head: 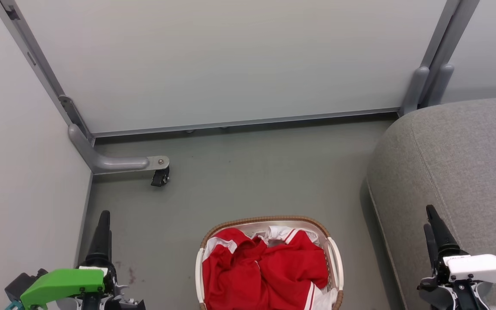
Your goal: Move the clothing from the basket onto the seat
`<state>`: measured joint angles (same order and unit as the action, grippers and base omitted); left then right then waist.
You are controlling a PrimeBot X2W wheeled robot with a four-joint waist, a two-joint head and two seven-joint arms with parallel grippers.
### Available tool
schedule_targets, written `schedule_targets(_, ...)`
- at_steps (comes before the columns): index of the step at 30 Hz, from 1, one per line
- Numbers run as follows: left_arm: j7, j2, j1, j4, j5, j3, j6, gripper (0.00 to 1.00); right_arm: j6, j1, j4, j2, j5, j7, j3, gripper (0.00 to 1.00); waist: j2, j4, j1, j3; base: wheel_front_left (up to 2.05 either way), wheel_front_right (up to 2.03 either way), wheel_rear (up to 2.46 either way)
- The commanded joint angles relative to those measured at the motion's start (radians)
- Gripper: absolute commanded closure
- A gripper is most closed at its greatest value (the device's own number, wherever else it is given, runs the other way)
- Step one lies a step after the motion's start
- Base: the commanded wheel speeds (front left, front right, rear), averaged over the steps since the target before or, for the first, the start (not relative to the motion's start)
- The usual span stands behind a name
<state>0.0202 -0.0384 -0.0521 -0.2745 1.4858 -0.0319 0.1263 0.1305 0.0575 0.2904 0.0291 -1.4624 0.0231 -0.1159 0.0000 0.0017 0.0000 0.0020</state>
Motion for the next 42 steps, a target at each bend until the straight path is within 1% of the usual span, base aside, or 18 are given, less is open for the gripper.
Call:
schedule_targets(1, -0.011, -0.005, -0.022, 0.023, -0.041, 0.005, 0.002, 0.0, 0.0, 0.016, -0.028, 0.01, 0.043, -0.013, -0.007, 0.0, 0.0, 0.0, 0.0, 0.0, 0.0, 0.0, 0.0)
schedule_targets(6, -0.031, -0.006, -0.025, 0.04, -0.136, 0.015, 0.002, 0.0, 0.0, 0.016, -0.062, 0.011, 0.153, -0.033, -0.012, 0.0, 0.0, 0.001, 0.0, 0.0, 0.0, 0.0, 0.0)
schedule_targets(10, -0.047, -0.006, -0.029, 0.057, -0.231, 0.023, 0.0, 0.0, 0.0, 0.011, -0.089, 0.012, 0.252, -0.049, -0.008, 0.0, 0.0, 0.003, 0.0, 0.0, 0.0, 0.0, 0.0)
schedule_targets(22, -0.089, -0.008, -0.023, 0.099, -0.472, 0.064, -0.025, 0.0, 0.0, -0.003, -0.157, 0.014, 0.538, -0.092, 0.013, 0.0, 0.0, 0.005, 0.0, 0.002, 0.0, 0.0, 0.0)
schedule_targets(32, -0.122, -0.009, -0.008, 0.101, -0.612, 0.082, -0.039, 0.0, 0.0, -0.014, -0.179, 0.015, 0.711, -0.125, 0.021, 0.0, 0.0, 0.008, 0.0, 0.003, 0.0, 0.0, 0.0)
schedule_targets(42, -0.15, -0.01, 0.003, 0.09, -0.762, 0.096, -0.045, 0.0, 0.0, -0.019, -0.181, 0.017, 0.847, -0.153, 0.026, 0.0, 0.0, 0.011, 0.0, 0.004, 0.0, 0.0, 0.0)
